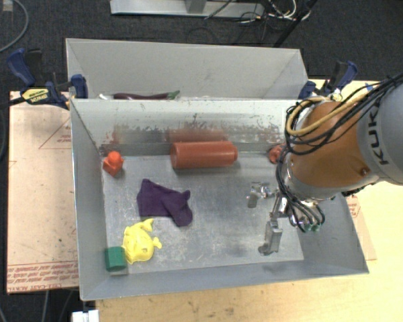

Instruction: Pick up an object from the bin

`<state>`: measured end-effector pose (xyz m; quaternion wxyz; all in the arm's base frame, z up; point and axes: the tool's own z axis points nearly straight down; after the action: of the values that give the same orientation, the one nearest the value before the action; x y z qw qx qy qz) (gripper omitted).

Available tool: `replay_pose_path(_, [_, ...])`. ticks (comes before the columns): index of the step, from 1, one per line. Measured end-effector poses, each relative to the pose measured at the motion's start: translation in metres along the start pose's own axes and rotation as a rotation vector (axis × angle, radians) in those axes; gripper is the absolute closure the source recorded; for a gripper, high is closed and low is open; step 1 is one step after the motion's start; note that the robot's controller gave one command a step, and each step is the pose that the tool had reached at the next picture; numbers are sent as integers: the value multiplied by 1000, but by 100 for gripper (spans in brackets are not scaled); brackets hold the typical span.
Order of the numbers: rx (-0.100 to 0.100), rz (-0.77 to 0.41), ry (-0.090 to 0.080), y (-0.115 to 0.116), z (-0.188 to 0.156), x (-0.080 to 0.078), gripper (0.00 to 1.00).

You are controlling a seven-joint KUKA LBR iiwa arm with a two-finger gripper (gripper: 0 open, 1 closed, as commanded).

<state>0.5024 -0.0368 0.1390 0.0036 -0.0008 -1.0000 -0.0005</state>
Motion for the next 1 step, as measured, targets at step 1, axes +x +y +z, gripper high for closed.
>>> replay_pose_path(1, [0, -1, -7, 0, -4, -2, 0])
